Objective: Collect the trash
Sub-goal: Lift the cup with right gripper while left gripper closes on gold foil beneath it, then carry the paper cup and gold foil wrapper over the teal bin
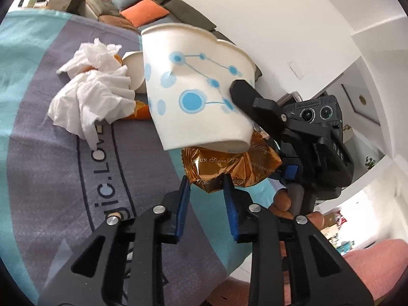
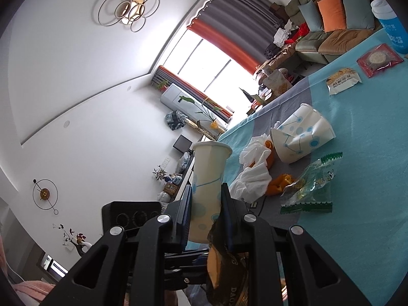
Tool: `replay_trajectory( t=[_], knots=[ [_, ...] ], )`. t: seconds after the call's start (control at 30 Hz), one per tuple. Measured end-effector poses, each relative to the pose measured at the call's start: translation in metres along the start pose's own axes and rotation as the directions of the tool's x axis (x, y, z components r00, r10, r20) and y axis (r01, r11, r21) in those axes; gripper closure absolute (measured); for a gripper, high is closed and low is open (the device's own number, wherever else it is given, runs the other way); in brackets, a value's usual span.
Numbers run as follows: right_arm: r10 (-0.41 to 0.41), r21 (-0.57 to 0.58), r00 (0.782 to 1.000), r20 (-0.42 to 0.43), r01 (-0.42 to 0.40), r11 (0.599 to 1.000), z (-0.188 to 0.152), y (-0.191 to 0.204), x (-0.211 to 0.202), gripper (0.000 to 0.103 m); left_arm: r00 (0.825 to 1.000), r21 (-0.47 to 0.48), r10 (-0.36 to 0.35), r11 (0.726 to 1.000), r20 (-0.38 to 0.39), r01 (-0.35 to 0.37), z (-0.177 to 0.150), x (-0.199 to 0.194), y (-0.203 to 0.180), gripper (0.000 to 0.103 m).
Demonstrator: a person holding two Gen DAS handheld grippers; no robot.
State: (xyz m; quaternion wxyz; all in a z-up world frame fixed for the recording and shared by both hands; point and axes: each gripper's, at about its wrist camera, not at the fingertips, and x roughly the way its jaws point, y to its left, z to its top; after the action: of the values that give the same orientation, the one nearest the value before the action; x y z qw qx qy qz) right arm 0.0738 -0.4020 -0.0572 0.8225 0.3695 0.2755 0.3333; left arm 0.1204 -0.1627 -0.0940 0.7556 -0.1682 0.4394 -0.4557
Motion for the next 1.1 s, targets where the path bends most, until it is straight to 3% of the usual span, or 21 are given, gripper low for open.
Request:
replay_trajectory(
  t=[0.17, 0.27, 0.5, 0.67, 0.9, 1.1],
  knots=[
    [0.003, -0.001, 1.000, 0.005, -0.003, 1.000, 0.003, 0.002, -0.001, 0.082, 0.999, 0.033, 0.040, 0.999, 0.031, -0.041, -0.006, -0.020, -0.005, 0.082],
    [0.018, 0.005, 1.000, 0.024, -0.018, 1.000, 0.005, 0.003, -0.003, 0.083, 0.996, 0.023, 0.086, 0.996, 0.019, -0.087, -0.010, -0.028, 0.002, 0.095],
    [0.002, -0.009, 1.000, 0.021, -0.001, 1.000, 0.006, 0.009, 0.002, 0.084, 0.987, 0.012, 0.148, 0.989, 0.066, -0.149, -0.020, -0.060, 0.014, 0.095],
    [-0.017, -0.057, 1.000, 0.007, 0.017, 0.998, 0.007, 0.021, 0.011, 0.084, 0.967, 0.026, 0.226, 0.973, 0.121, -0.231, -0.027, -0.101, 0.014, 0.095],
    [-0.034, -0.142, 0.999, -0.030, 0.030, 0.989, 0.006, 0.043, 0.031, 0.084, 0.915, -0.016, 0.346, 0.936, 0.207, -0.351, -0.039, -0.155, 0.021, 0.095],
    [-0.046, -0.209, 0.996, -0.080, 0.028, 0.978, 0.004, 0.062, 0.053, 0.084, 0.854, -0.063, 0.445, 0.893, 0.269, -0.446, -0.056, -0.207, 0.024, 0.095]
  ],
)
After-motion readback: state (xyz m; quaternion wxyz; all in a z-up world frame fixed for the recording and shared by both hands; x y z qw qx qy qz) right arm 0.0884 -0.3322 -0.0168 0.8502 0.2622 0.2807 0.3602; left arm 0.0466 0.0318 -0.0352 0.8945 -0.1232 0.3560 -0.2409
